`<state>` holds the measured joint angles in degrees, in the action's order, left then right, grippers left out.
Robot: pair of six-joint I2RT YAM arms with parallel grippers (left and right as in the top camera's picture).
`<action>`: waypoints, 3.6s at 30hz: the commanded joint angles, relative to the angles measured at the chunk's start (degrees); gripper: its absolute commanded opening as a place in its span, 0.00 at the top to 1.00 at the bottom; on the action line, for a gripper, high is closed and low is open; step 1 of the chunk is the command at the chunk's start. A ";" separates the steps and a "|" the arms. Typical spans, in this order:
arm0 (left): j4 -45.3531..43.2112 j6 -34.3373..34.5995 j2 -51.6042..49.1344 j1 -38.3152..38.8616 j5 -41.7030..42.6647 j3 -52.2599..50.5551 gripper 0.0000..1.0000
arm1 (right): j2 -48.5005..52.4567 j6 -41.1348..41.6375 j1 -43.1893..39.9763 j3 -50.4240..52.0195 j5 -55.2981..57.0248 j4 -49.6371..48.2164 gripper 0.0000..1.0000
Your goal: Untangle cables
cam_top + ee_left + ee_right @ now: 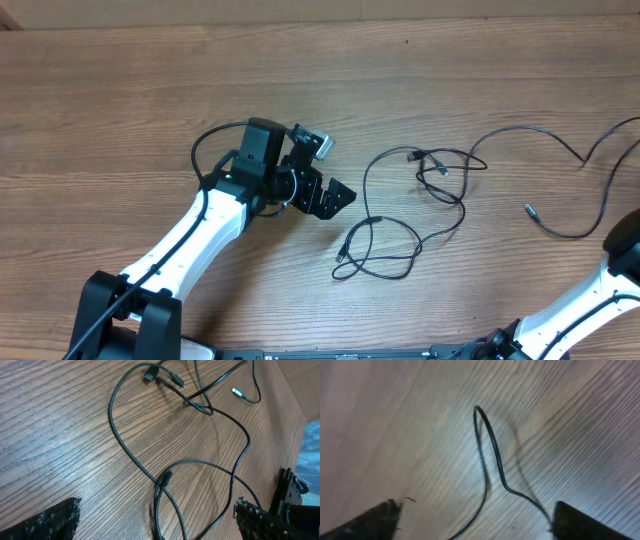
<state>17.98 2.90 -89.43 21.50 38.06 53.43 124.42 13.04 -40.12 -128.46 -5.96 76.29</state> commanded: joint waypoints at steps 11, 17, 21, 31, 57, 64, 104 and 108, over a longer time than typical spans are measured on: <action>-0.85 0.55 0.09 -0.15 0.37 1.38 0.00 | -16.72 -2.47 11.04 -7.61 -12.52 10.97 0.00; -0.66 0.28 2.05 -0.44 1.36 2.14 0.00 | -21.00 -4.66 26.53 -7.45 1.77 17.07 0.00; 1.22 -0.17 5.03 -1.92 1.27 2.14 0.00 | -34.42 -4.04 32.68 -5.22 7.08 17.94 0.00; 3.87 -1.66 9.05 -3.96 0.28 2.14 0.00 | -89.20 15.98 33.31 60.37 2.49 -13.40 0.00; 4.72 -1.66 9.03 -3.96 -4.20 2.14 0.00 | -36.00 38.86 33.92 78.18 -31.45 -60.74 0.96; 4.72 -1.66 9.03 -3.96 -4.20 2.14 0.00 | -41.20 30.12 36.50 64.57 -31.01 -53.07 0.96; 4.70 -1.42 9.03 -3.96 -4.00 2.14 0.00 | -41.81 7.91 26.40 -4.33 29.35 -8.87 0.96; 4.50 -1.42 9.03 -3.93 -4.00 2.14 0.00 | -38.34 5.88 14.99 -4.33 24.98 -6.16 0.96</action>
<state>22.74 2.61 -81.38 17.85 34.00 54.43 83.61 20.78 -18.87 -131.76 20.82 68.79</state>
